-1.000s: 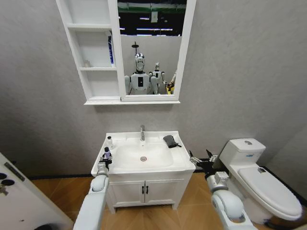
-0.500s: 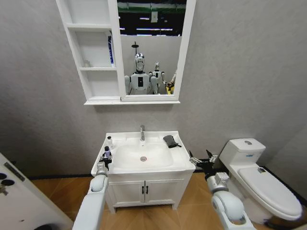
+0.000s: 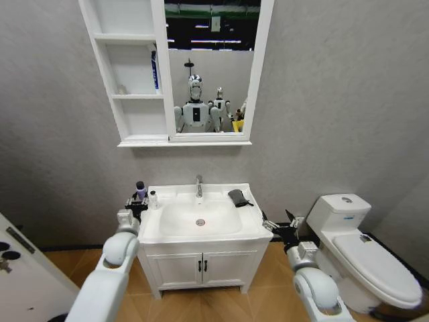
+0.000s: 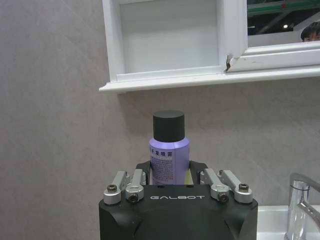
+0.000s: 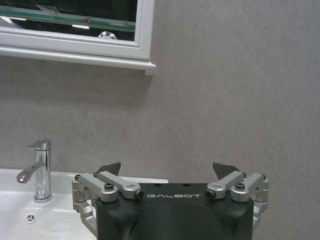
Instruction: Move facial cleanser and shampoo from washbasin to cabinet, then wipe washbasin with towel.
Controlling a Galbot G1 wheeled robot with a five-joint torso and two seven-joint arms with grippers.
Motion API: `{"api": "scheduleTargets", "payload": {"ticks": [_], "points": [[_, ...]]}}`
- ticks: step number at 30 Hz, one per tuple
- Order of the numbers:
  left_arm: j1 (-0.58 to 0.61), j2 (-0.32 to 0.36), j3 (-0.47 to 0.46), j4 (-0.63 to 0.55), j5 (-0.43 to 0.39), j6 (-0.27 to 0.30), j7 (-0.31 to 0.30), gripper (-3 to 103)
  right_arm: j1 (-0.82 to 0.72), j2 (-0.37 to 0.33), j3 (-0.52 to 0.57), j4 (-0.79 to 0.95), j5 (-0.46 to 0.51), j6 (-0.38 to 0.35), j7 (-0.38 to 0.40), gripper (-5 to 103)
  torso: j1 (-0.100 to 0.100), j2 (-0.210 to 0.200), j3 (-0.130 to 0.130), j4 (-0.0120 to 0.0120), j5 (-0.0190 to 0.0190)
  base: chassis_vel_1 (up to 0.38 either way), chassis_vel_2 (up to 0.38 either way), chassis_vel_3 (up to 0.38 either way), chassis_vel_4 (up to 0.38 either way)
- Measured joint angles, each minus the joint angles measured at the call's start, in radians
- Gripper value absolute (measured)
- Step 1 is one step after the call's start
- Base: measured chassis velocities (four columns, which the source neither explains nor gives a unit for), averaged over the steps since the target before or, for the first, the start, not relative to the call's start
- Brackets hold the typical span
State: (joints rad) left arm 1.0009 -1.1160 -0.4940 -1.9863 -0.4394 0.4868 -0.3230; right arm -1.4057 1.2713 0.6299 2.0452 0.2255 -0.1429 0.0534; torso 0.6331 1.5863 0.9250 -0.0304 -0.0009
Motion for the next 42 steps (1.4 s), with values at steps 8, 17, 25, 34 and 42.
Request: {"api": "scheduleTargets", "payload": {"ticks": [8, 17, 25, 34, 42], "points": [[-0.138, 0.13, 0.027, -0.057, -0.189, 0.121, -0.066, 42, 0.011, 0.003, -0.01, -0.015, 0.002, 0.0, -0.001, 100, 0.0, 0.0, 0.0, 0.0, 0.0, 0.0, 0.0, 0.0, 0.0], [-0.416, 0.19, 0.141, 0.078, -0.295, 0.13, -0.062, 42, 0.017, -0.004, -0.013, -0.019, 0.012, 0.0, -0.001, 100, 0.0, 0.0, 0.0, 0.0, 0.0001, 0.0, 0.0, 0.0, 0.0], [-0.637, 0.187, 0.223, 0.281, -0.314, 0.133, -0.013, 42, 0.003, -0.028, 0.018, 0.006, 0.039, -0.001, 0.0, 100, 0.0, 0.0, 0.0, 0.0, -0.0001, 0.0, 0.0, 0.0, 0.0], [-0.829, 0.144, 0.312, 0.469, -0.33, 0.171, 0.018, 42, -0.012, -0.018, 0.025, 0.018, 0.037, 0.004, 0.003, 100, 0.0, 0.0, 0.0, -0.0001, 0.0001, 0.0, 0.0, 0.0, 0.0], [-0.954, 0.101, 0.356, 0.631, -0.272, 0.175, 0.074, 42, -0.022, -0.008, 0.028, 0.025, 0.031, 0.008, 0.003, 100, 0.0, 0.0, 0.0, 0.0, 0.0001, 0.0, 0.0, 0.0, 0.0]]}}
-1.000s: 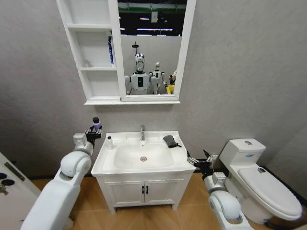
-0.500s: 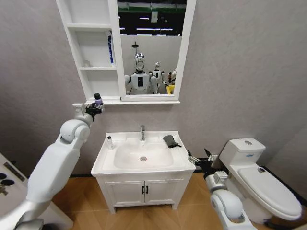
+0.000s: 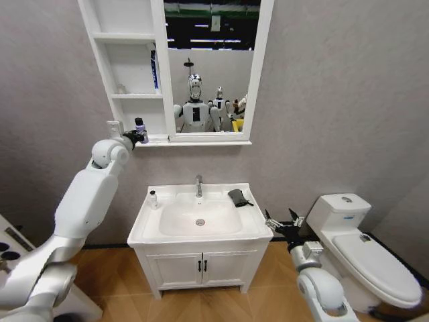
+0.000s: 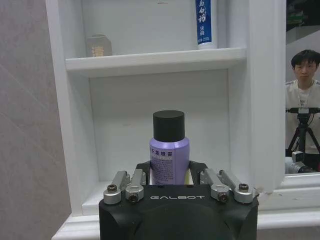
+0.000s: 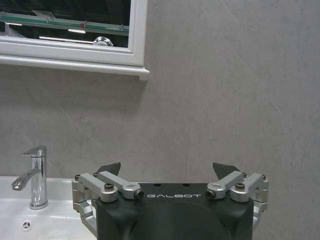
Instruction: Move facial cleanser and shampoo from washbasin to cabinet, then wipe washbasin with towel.
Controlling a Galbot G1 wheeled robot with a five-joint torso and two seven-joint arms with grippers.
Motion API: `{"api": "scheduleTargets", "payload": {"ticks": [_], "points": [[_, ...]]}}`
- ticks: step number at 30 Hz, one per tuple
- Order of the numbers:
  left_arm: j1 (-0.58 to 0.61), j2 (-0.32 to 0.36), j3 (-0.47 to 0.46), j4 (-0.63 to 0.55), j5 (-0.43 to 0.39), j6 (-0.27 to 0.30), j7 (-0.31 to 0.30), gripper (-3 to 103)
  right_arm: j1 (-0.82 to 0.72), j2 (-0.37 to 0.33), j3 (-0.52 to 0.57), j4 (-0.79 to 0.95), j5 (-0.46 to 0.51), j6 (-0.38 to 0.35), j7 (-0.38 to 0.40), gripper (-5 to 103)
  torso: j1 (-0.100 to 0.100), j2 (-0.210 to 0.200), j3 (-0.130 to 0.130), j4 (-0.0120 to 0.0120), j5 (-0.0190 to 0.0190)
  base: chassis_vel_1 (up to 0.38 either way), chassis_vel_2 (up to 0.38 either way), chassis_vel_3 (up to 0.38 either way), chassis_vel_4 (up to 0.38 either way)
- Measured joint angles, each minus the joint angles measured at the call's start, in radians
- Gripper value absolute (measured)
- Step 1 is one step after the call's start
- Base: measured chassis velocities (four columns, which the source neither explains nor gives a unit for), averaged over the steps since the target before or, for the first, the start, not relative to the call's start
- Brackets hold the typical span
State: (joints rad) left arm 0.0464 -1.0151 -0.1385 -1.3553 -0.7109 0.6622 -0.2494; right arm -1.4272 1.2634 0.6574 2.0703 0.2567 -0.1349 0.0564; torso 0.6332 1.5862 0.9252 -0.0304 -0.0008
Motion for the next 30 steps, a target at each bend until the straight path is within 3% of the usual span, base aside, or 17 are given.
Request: {"api": "scheduleTargets", "payload": {"ticks": [5, 8, 11, 30], "points": [[-0.107, -0.048, 0.022, 0.161, 0.1, -0.03, 0.059, 42, -0.004, 0.002, 0.002, 0.005, -0.001, 0.0, 0.001, 100, 0.0, 0.0, 0.0, 0.0, 0.0001, 0.0, 0.0, 0.0, 0.0], [-0.12, -0.058, 0.022, 0.184, 0.118, -0.036, 0.062, 42, -0.005, 0.003, 0.002, 0.005, -0.001, 0.001, 0.002, 100, 0.0, 0.0, 0.0, -0.0001, 0.0001, 0.0, 0.0, 0.0, 0.0], [-0.167, -0.099, 0.014, 0.304, 0.187, -0.064, 0.082, 42, -0.011, 0.003, 0.007, 0.009, -0.002, 0.005, 0.002, 100, 0.0, 0.0, 0.0, 0.0, 0.0, 0.0, 0.0, 0.0, 0.0], [-0.216, -0.164, -0.006, 0.479, 0.274, -0.141, 0.105, 42, -0.011, -0.018, 0.018, 0.014, 0.015, 0.006, 0.014, 100, 0.0, 0.0, 0.0, 0.0, 0.0001, 0.0, 0.0, 0.0, 0.0]]}}
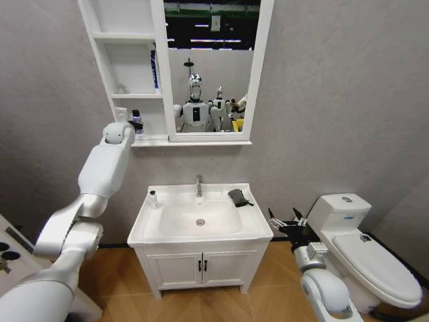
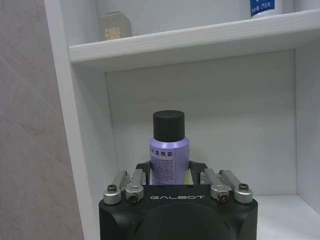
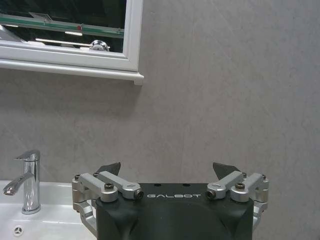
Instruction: Move facial cleanser and shampoo from washbasin to cabinet, then wipe washbasin with towel.
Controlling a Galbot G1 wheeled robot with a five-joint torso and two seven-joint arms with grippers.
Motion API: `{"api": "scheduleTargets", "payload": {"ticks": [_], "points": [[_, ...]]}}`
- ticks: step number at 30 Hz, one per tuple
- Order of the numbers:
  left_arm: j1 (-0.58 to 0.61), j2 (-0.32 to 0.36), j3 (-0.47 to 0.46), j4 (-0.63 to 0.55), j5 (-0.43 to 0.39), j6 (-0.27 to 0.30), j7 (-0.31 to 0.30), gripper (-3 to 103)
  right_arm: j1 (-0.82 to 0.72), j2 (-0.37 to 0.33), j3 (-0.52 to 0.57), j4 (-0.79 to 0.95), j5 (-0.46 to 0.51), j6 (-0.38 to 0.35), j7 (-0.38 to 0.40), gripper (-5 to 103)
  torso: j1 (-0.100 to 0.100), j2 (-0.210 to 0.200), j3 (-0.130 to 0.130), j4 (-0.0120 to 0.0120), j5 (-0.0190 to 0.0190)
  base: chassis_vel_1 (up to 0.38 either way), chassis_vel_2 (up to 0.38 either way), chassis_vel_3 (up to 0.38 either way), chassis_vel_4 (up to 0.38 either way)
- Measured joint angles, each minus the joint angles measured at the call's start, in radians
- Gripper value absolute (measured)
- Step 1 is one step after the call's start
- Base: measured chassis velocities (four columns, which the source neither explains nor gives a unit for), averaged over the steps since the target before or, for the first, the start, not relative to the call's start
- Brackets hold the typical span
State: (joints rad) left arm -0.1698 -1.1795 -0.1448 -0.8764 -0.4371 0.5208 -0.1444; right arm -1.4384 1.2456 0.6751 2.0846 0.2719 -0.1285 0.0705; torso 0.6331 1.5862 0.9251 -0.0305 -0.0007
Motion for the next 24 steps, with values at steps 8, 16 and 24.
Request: {"api": "scheduleTargets", "payload": {"ticks": [8, 16, 24], "points": [[-0.014, -0.013, -0.016, 0.048, 0.024, -0.013, -0.002, 42, 0.002, -0.008, -0.002, 0.0, 0.008, 0.002, -0.001, 100, 0.0, 0.0, 0.0, 0.0, 0.0, 0.0, 0.0, 0.0, 0.0], [-0.018, -0.027, -0.023, 0.072, 0.025, -0.02, -0.004, 42, -0.001, -0.013, 0.001, 0.002, 0.011, 0.004, -0.002, 100, 0.0, 0.0, 0.0, 0.0, 0.0, 0.0, 0.0, 0.0, 0.0], [-0.024, -0.043, -0.028, 0.099, 0.045, -0.025, -0.023, 42, -0.005, -0.019, 0.01, 0.006, 0.017, 0.008, -0.002, 100, 0.0, 0.0, 0.0, 0.0, -0.0001, 0.0, 0.0, 0.0, 0.0]]}}
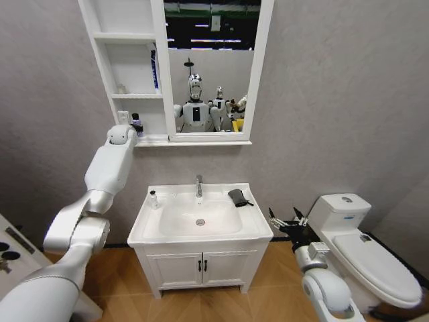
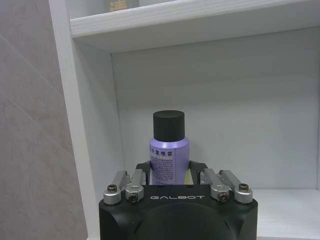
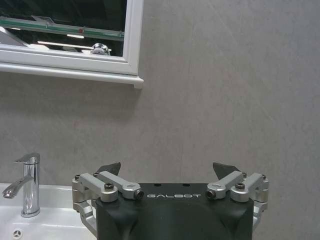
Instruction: Move facial cleanser and shampoo from washbasin to cabinet, then wipe washbasin with towel.
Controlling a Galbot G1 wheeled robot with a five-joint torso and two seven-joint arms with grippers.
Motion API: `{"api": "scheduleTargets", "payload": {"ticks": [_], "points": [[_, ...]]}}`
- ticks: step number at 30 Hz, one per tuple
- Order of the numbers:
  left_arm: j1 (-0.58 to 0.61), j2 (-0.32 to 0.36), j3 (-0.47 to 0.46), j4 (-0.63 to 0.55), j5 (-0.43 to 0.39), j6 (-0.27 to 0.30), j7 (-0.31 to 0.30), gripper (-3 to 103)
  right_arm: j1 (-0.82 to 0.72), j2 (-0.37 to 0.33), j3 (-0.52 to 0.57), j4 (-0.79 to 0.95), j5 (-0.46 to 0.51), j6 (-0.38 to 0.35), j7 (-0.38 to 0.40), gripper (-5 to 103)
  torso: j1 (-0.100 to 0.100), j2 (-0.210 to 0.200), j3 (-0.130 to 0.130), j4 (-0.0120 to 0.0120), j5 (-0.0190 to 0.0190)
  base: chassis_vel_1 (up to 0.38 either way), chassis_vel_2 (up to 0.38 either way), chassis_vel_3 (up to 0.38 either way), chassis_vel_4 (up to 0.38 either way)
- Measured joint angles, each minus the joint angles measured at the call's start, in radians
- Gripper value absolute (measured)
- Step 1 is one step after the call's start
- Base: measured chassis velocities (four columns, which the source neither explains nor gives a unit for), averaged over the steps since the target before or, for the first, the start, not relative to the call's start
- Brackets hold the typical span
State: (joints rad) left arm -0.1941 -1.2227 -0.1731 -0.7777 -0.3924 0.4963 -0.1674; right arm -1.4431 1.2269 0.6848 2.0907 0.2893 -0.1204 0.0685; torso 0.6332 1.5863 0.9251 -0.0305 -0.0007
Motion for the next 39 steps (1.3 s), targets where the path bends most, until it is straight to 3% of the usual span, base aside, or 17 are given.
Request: {"api": "scheduleTargets", "payload": {"ticks": [4, 5, 7, 14, 15, 17, 19, 20, 24, 25, 28, 29, 31, 32, 35, 39], "points": [[-0.004, -0.005, -0.003, 0.008, 0.004, -0.001, -0.005, 41, -0.002, -0.001, 0.003, 0.003, 0.003, 0.002, 0.0, 100, 0.0, 0.0, 0.0, 0.0, 0.0001, 0.0, 0.0, 0.0, 0.0], [-0.004, -0.005, -0.004, 0.008, 0.005, -0.001, -0.005, 52, -0.004, -0.001, 0.003, 0.004, 0.003, 0.002, 0.0, 100, 0.0, 0.0, 0.0, 0.0, 0.0001, 0.0, 0.0, 0.0, 0.0], [-0.004, -0.005, -0.005, 0.008, 0.005, -0.001, -0.006, 52, -0.005, 0.0, 0.003, 0.006, 0.003, 0.002, 0.0, 100, 0.0, 0.0, 0.0, 0.0, 0.0001, 0.0, 0.0, 0.0, 0.0], [0.003, 0.004, -0.007, 0.0, 0.003, -0.003, -0.014, 85, -0.012, 0.003, 0.003, 0.016, 0.002, 0.003, 0.001, 100, 0.0, 0.0, 0.0, 0.0, -0.0001, 0.0, 0.0, 0.0, 0.0], [0.003, 0.004, -0.007, 0.0, 0.003, -0.003, -0.014, 85, -0.012, 0.003, 0.003, 0.016, 0.002, 0.003, 0.001, 100, 0.0, 0.0, 0.0, 0.0, -0.0001, 0.0, 0.0, 0.0, 0.0], [0.013, 0.021, -0.004, -0.046, -0.024, 0.005, -0.033, 94, -0.014, 0.003, 0.003, 0.021, 0.002, 0.003, 0.002, 100, 0.0, 0.0, 0.0, -0.0001, 0.0, 0.0, 0.0, 0.0, 0.0], [0.02, 0.033, -0.001, -0.075, -0.038, 0.012, -0.042, 94, -0.015, 0.003, 0.003, 0.023, 0.001, 0.003, 0.002, 100, 0.0, 0.0, 0.0, -0.0001, 0.0, 0.0, 0.0, 0.0, 0.0], [0.034, 0.053, 0.003, -0.125, -0.061, 0.028, -0.054, 100, -0.016, 0.003, 0.002, 0.026, 0.001, 0.003, 0.004, 100, 0.0, 0.0, 0.0, -0.0002, 0.0, 0.0, 0.0, 0.0, 0.0], [0.102, 0.126, 0.014, -0.319, -0.158, 0.092, -0.12, 100, -0.018, 0.006, 0.0, 0.034, 0.0, 0.002, 0.008, 100, 0.0, 0.0, 0.0, 0.0, 0.0002, 0.0, 0.0, 0.0, 0.0], [0.102, 0.126, 0.014, -0.319, -0.158, 0.092, -0.12, 100, -0.018, 0.006, 0.0, 0.034, 0.0, 0.002, 0.008, 100, 0.0, 0.0, 0.0, 0.0, 0.0002, 0.0, 0.0, 0.0, 0.0], [0.25, 0.224, 0.003, -0.603, -0.3, 0.142, -0.204, 100, -0.02, 0.01, -0.003, 0.038, -0.003, 0.001, 0.009, 100, 0.0, 0.0, 0.0, -0.0001, -0.0002, 0.0, 0.0, 0.0, 0.0], [0.25, 0.224, 0.003, -0.603, -0.3, 0.142, -0.204, 100, -0.02, 0.01, -0.003, 0.038, -0.003, 0.001, 0.009, 100, 0.0, 0.0, 0.0, -0.0001, -0.0002, 0.0, 0.0, 0.0, 0.0], [0.376, 0.298, -0.041, -0.784, -0.38, 0.165, -0.257, 100, -0.02, 0.013, -0.008, 0.038, -0.006, 0.0, 0.01, 100, 0.0, 0.0, 0.0, 0.0, 0.0, 0.0, 0.0, 0.0, 0.0], [0.376, 0.298, -0.041, -0.784, -0.38, 0.165, -0.257, 100, -0.02, 0.013, -0.008, 0.038, -0.006, 0.0, 0.01, 100, 0.0, 0.0, 0.0, 0.0, 0.0, 0.0, 0.0, 0.0, 0.0], [0.553, 0.381, -0.137, -0.949, -0.409, 0.177, -0.273, 100, -0.018, 0.016, -0.016, 0.038, -0.008, -0.003, 0.01, 100, 0.0, 0.0, 0.0, 0.0001, 0.0004, 0.0, 0.0, 0.0, 0.0], [0.684, 0.403, -0.188, -1.015, -0.404, 0.167, -0.272, 100, -0.017, 0.016, -0.02, 0.038, -0.009, -0.004, 0.01, 100, 0.0, 0.0, 0.0, 0.0003, -0.0005, 0.0, 0.0, 0.0, 0.0]]}}
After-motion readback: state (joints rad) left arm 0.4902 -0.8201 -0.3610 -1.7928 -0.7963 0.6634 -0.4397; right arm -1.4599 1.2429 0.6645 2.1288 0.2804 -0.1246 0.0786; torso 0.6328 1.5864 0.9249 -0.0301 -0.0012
